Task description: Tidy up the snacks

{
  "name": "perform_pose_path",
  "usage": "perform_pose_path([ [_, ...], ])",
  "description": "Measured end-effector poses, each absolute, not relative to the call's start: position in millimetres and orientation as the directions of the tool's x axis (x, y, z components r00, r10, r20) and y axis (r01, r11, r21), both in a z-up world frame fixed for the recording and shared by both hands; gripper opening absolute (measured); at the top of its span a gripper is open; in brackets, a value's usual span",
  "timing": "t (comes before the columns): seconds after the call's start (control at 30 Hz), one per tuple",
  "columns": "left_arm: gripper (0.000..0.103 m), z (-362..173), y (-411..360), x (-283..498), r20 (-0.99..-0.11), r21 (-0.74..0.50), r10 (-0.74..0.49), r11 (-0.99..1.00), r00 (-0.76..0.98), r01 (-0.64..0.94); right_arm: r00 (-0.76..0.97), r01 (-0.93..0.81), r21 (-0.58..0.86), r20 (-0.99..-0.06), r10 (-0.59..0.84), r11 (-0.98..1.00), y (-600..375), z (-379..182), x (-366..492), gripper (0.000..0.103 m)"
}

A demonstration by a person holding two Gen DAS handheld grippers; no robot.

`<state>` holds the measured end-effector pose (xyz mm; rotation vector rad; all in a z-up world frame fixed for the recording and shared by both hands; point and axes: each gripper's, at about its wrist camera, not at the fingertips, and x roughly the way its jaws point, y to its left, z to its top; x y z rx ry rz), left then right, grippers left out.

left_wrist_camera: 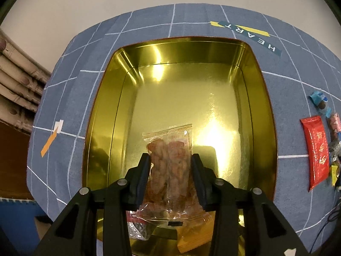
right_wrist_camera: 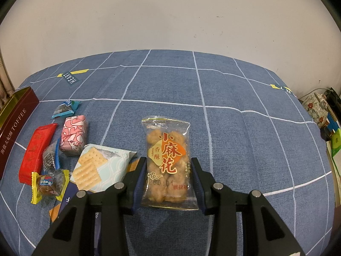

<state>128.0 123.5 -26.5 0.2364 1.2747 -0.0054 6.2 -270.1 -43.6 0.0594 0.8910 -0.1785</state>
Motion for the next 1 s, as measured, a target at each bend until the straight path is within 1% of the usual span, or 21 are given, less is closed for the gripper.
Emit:
perform_pose_path([
  [0.1,0.040,-28.1,127.6,129.0,-0.951,0.161,0.119,0.978,0.286,0.130,0.615,0.181,-0.018,-0.778,-0.128,0.983,-270.6,-44.7,4.6,0.041],
  [0.13,0.040,-28.6,128.2,128.7,-0.951,0.160,0.118,0.979,0.285,0.129,0.614,0.185,-0.018,-0.779,-0.129,0.983,-271.8,-44.8,5.2,0.044],
  [0.17,0.041,-28.9,128.6,128.6,-0.952,0.159,0.117,0.979,0.283,0.129,0.610,0.195,-0.021,-0.781,-0.138,0.981,-274.0,-44.9,6.4,0.050],
  [0.2,0.041,-28.8,128.3,127.9,-0.952,0.159,0.117,0.978,0.283,0.133,0.605,0.208,-0.019,-0.783,-0.144,0.978,-276.5,-45.7,6.3,0.054],
  [0.27,0.041,-28.0,128.3,126.7,-0.952,0.156,0.114,0.979,0.284,0.131,0.594,0.223,-0.008,-0.792,-0.142,0.975,-282.4,-46.2,9.3,0.066],
  [0.33,0.042,-27.9,128.1,125.9,-0.952,0.152,0.110,0.980,0.284,0.131,0.593,0.214,-0.013,-0.793,-0.140,0.977,-284.1,-47.3,10.5,0.067],
  [0.47,0.048,-25.8,127.9,125.2,-0.948,0.164,0.121,0.978,0.295,0.126,0.593,0.213,-0.016,-0.792,-0.142,0.977,-284.3,-47.0,13.5,0.067],
  [0.53,0.050,-22.1,127.6,124.5,-0.945,0.162,0.119,0.979,0.304,0.122,0.593,0.218,-0.015,-0.792,-0.145,0.976,-283.9,-47.1,14.1,0.067],
  [0.63,0.055,-15.6,128.1,124.4,-0.939,0.165,0.120,0.980,0.322,0.115,0.591,0.221,-0.014,-0.793,-0.146,0.975,-282.1,-46.6,14.7,0.066],
  [0.7,0.058,-11.5,130.3,125.4,-0.936,0.164,0.119,0.980,0.331,0.111,0.589,0.213,-0.016,-0.796,-0.142,0.977,-280.6,-46.3,16.1,0.063],
  [0.83,0.059,-3.2,129.1,123.4,-0.930,0.157,0.111,0.982,0.350,0.107,0.587,0.186,-0.018,-0.800,-0.126,0.982,-274.0,-44.7,17.7,0.046],
  [0.87,0.061,-0.6,128.1,121.5,-0.928,0.155,0.108,0.982,0.357,0.107,0.584,0.180,-0.026,-0.802,-0.128,0.983,-271.9,-44.1,18.2,0.044],
  [0.93,0.063,4.0,125.1,116.8,-0.923,0.153,0.102,0.982,0.371,0.111,0.583,0.177,-0.030,-0.802,-0.129,0.984,-270.6,-43.8,18.0,0.042],
  [1.0,0.064,9.2,124.2,111.9,-0.918,0.152,0.096,0.981,0.385,0.119,0.582,0.178,-0.023,-0.804,-0.124,0.984,-271.7,-43.6,17.7,0.041],
])
